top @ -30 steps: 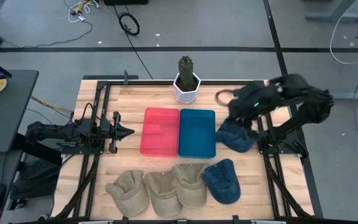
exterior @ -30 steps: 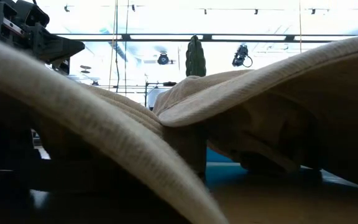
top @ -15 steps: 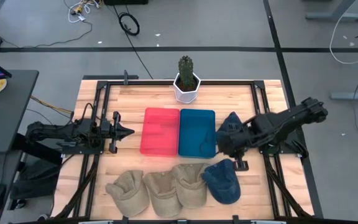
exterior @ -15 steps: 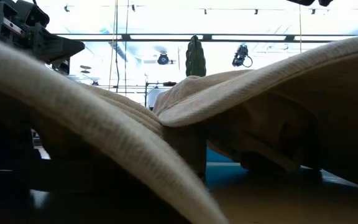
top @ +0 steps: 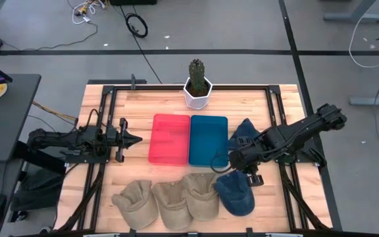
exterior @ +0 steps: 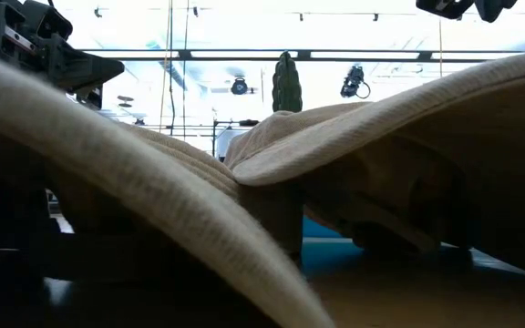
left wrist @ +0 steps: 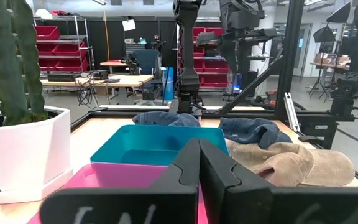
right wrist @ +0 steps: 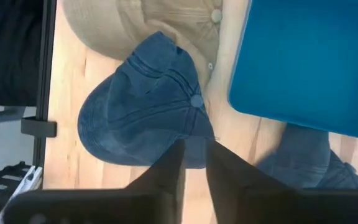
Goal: Pick & Place hat
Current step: Put the bottom blue cap into the blue bin
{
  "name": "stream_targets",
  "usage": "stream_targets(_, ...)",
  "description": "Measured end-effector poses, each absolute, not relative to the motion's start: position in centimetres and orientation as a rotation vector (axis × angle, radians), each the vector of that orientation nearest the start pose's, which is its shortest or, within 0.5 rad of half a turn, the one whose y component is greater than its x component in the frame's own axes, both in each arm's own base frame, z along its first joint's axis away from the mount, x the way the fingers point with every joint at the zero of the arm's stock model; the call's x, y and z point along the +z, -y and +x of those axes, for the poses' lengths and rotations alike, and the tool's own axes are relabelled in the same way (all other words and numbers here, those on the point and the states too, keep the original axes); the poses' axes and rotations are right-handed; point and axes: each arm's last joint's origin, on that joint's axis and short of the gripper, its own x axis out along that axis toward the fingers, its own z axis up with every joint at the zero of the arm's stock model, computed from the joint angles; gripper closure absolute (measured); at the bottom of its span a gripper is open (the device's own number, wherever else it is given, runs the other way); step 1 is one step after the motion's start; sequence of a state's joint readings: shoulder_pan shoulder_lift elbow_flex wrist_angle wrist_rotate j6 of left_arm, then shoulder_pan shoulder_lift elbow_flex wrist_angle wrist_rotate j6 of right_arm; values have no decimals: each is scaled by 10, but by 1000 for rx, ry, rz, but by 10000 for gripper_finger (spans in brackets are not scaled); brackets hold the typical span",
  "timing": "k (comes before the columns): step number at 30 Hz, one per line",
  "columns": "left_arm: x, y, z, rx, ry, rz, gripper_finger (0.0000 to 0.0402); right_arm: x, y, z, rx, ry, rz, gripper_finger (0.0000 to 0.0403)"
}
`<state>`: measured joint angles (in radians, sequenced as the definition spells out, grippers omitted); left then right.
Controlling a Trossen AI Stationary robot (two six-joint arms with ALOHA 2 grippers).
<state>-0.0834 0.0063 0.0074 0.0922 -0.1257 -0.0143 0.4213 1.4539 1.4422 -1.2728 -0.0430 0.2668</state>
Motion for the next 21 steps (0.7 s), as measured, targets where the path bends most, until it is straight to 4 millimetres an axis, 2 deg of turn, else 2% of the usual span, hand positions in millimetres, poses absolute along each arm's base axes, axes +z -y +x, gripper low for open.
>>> stream_targets(6, 174, 4, 97, 41, 93, -24, 399, 324, -118, 245, 288, -1322, -9, 237)
stream_targets(14, 174, 4, 97, 41, 93, -24, 399, 296, -160, 252, 416, -1374, -150, 107)
stream_targets(17, 174, 4, 97, 41, 93, -24, 399, 282, -177, 259, 443, -1368, -169, 85)
stream_targets(21, 174, 4, 97, 41, 93, -24, 399, 260, -194, 262, 461, -1430, -227, 81)
